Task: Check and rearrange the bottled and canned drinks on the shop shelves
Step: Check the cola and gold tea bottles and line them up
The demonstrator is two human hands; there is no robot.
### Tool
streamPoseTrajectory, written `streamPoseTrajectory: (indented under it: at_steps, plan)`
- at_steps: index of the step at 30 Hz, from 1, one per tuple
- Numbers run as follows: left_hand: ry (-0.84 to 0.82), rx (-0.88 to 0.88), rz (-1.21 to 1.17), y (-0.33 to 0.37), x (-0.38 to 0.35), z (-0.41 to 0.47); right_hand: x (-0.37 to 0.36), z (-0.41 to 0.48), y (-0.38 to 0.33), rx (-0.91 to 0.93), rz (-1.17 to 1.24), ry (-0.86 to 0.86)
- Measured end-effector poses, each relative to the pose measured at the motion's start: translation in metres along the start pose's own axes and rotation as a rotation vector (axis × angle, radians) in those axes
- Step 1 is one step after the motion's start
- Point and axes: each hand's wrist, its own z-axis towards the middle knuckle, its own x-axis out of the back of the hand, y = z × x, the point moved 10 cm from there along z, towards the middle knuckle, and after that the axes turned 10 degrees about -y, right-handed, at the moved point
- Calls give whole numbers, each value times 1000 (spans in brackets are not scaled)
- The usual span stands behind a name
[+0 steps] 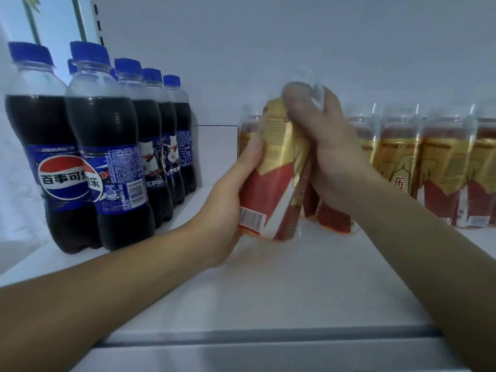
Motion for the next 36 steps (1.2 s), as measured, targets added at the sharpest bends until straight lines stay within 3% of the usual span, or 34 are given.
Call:
streamPoseTrajectory:
  at_steps: [2,4,9,14,17,20,23,27,33,36]
  plan:
    - [-99,158,-173,-12,-7,-4,-8,1,6,-88,106,-68]
    - [-123,205,-200,-16,-9,-6,-5,-1,5,-89,96,-62]
    - [44,-1,-32,-1,-2,2,11,-7,-14,28,-181,71]
    - [-124,238,-324,-22,-12,-5,-12,-9,8,-181,86,-105]
    - [-61,199,-233,-20,-1,-2,-10,-11,-4,-96,30,-85]
    - [59,58,-41,-6,6,5,3,-9,-21,51,-155,38]
    - [92,90,-114,-13,8,3,4,-4,-7,-17,-140,23]
    - [-118,242,-285,-26,-11,-2,-11,-3,6,-127,64,-121]
    - [29,-3,58,1,-4,4,7,-10,-20,65,-181,46]
    - [63,0,9,-4,2,3,0,-8,-2,-62,-115,1]
